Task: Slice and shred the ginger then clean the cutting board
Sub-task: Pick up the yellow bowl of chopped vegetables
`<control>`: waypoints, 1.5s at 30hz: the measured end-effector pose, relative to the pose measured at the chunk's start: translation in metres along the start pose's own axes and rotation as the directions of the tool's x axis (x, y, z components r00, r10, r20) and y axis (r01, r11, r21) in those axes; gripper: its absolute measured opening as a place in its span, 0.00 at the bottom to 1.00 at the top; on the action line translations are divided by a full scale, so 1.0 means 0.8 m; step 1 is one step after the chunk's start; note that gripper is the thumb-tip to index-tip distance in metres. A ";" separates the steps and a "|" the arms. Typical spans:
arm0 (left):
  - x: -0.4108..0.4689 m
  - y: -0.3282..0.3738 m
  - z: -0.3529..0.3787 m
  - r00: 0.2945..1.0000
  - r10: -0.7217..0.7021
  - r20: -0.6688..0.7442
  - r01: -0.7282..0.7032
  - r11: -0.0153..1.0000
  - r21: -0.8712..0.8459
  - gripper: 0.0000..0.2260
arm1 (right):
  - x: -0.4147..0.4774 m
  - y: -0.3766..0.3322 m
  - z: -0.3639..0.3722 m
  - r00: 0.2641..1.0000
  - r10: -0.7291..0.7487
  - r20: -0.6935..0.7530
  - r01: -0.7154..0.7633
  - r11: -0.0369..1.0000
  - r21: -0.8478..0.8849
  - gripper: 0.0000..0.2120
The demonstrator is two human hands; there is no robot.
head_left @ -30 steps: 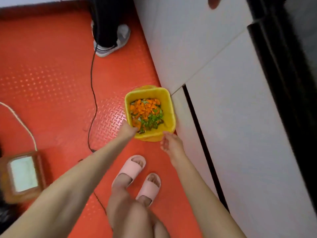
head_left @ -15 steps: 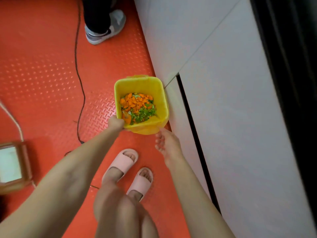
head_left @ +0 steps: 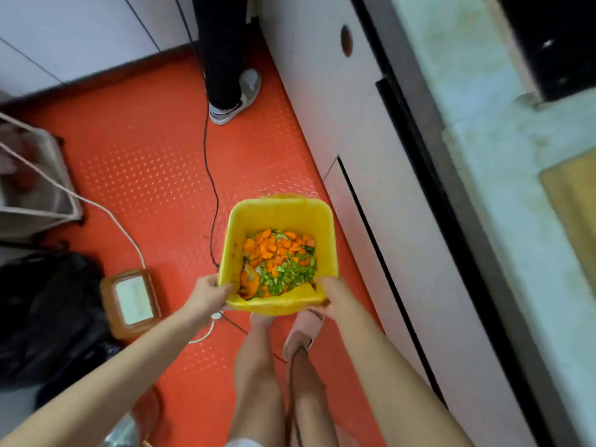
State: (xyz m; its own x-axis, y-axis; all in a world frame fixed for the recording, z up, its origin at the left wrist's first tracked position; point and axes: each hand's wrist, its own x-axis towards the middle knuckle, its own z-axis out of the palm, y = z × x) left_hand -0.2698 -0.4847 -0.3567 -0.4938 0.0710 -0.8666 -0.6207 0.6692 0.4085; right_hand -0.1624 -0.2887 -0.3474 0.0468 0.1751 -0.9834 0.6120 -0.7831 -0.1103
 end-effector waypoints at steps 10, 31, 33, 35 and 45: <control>-0.209 0.091 -0.072 0.978 0.010 0.207 0.005 0.998 -0.069 0.22 | -0.216 0.024 -0.053 0.943 -0.332 -0.035 0.317 0.922 -0.222 0.16; -0.374 0.169 -0.033 0.875 -0.094 0.475 0.030 0.990 0.141 0.14 | -0.365 0.034 -0.202 0.904 -0.427 0.013 0.420 0.883 -0.212 0.15; -0.395 0.171 -0.025 0.875 -0.094 0.474 0.025 0.988 0.150 0.15 | -0.380 0.037 -0.218 0.914 -0.395 0.093 0.405 0.894 -0.193 0.14; -0.410 0.175 -0.018 0.879 -0.088 0.469 0.012 0.987 0.162 0.15 | -0.394 0.031 -0.240 0.905 -0.388 0.174 0.421 0.874 -0.242 0.14; -0.420 0.170 0.010 0.904 -0.129 0.407 0.049 0.978 0.203 0.21 | -0.340 -0.012 -0.385 0.410 -0.732 -0.544 0.326 0.675 -0.662 0.31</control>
State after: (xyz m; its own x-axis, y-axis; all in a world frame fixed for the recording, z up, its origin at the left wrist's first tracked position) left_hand -0.1833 -0.4119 -0.0122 -0.1182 0.2787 -0.9531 -0.5073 0.8082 0.2992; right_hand 0.0622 -0.1450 -0.0349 0.0003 0.9696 -0.2446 0.9509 -0.0760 -0.2999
